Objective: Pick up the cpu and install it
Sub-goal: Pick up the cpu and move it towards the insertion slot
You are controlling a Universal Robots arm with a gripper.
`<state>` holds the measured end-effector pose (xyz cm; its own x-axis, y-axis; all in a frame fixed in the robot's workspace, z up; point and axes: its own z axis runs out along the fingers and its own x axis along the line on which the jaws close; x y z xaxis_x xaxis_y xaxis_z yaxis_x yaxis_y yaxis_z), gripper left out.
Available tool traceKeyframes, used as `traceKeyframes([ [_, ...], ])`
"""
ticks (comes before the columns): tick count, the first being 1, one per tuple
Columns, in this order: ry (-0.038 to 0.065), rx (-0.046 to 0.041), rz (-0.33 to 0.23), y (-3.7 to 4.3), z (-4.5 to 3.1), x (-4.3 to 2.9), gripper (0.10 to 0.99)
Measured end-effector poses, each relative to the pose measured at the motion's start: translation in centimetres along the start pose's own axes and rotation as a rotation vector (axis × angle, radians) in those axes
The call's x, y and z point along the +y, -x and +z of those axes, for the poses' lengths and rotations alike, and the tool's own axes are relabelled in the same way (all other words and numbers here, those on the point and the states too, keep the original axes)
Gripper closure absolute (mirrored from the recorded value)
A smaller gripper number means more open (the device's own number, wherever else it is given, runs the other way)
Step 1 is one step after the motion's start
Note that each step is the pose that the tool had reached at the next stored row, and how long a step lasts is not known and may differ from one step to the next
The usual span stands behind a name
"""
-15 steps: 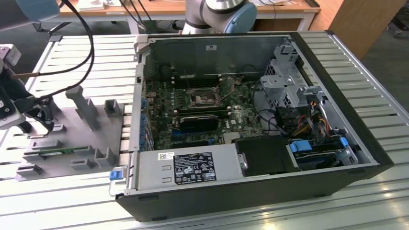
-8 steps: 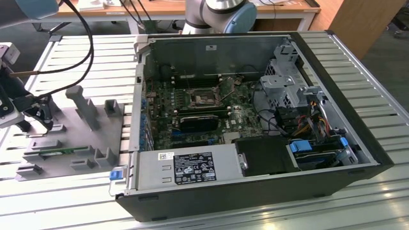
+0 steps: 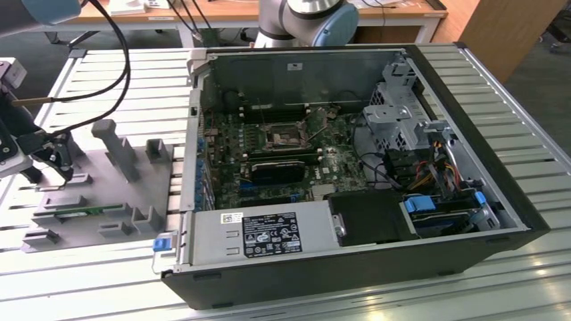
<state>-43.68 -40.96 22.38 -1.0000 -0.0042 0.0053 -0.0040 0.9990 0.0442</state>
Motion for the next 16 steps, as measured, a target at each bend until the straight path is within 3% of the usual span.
traceKeyframes([
  [16, 0.0, 0.0, 0.0, 0.0, -0.49, 0.02, 0.561],
])
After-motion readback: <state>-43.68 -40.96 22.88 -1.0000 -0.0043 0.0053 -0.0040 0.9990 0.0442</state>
